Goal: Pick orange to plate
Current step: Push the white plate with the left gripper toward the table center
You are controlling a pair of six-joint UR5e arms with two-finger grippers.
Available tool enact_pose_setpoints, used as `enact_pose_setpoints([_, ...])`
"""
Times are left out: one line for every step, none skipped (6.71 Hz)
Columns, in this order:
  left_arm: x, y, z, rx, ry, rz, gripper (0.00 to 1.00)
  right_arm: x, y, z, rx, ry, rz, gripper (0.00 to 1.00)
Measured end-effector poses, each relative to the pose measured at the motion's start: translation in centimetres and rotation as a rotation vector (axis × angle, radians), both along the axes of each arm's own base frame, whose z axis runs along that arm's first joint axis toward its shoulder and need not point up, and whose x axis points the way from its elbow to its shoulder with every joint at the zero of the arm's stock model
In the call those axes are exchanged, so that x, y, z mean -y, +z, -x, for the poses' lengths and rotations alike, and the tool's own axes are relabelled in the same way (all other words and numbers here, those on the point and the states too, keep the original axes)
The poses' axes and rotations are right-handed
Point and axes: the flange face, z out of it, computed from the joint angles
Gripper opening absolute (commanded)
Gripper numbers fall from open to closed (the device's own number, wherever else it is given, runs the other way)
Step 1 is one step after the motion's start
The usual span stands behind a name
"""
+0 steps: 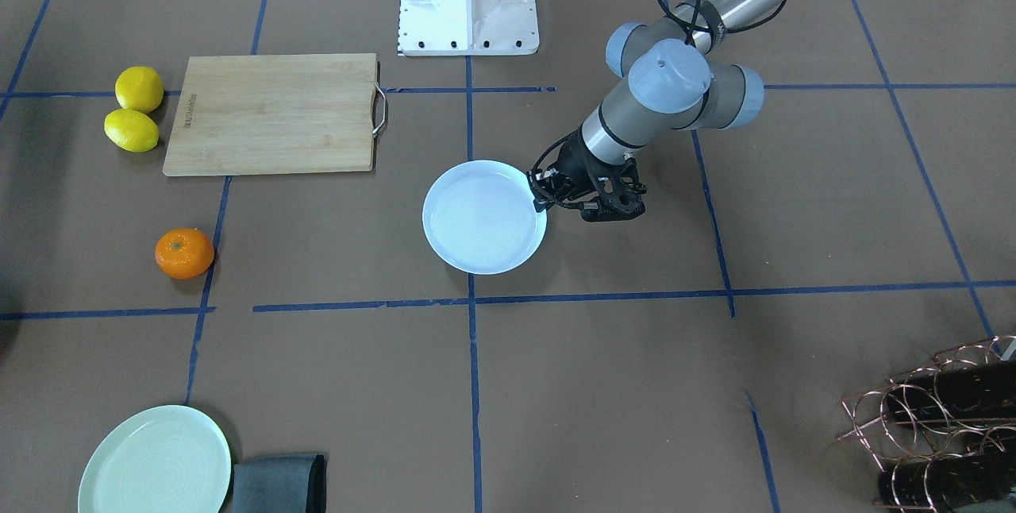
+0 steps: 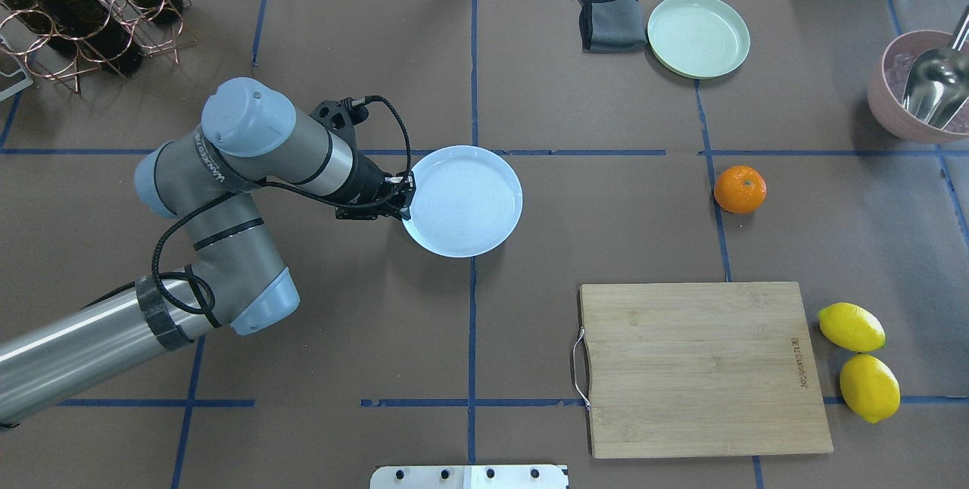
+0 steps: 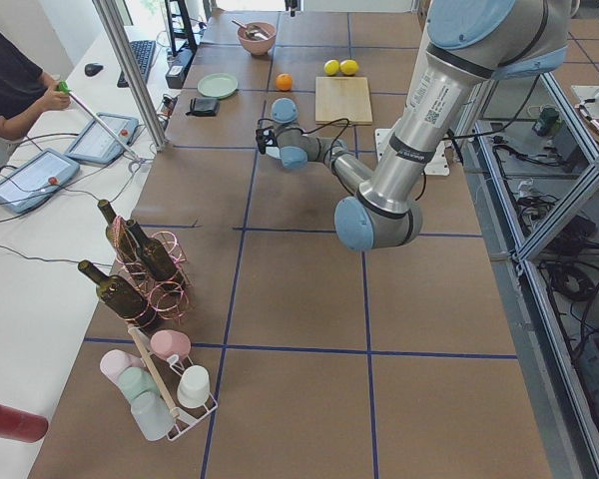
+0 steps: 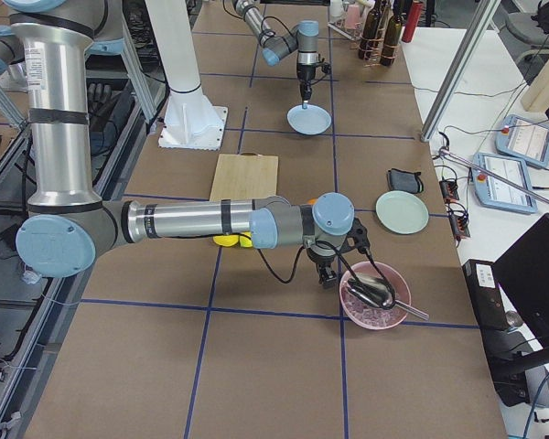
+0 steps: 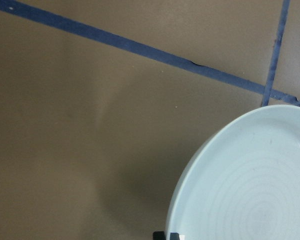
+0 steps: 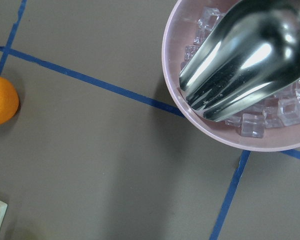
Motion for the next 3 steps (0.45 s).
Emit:
enact_pose_setpoints([-0.5,0.3,-1.2,0.0,-0.004,-0.011,0.11,0.0,-0.1,0.1,0.001,-0.003,-0.001,1.0])
enact_pose_setpoints([-0.9,0.8,-2.0,0.004,-0.001,-0.014,0.52,0.1,-0.2,0.5,0.001,-0.008,-0.002,1.0])
enact_pose_setpoints([-1.2,1.0,-2.4,0.002,-0.002,-0.02,0.78,0.3,-0.5,1.0,0.002,-0.008,0.004,1.0])
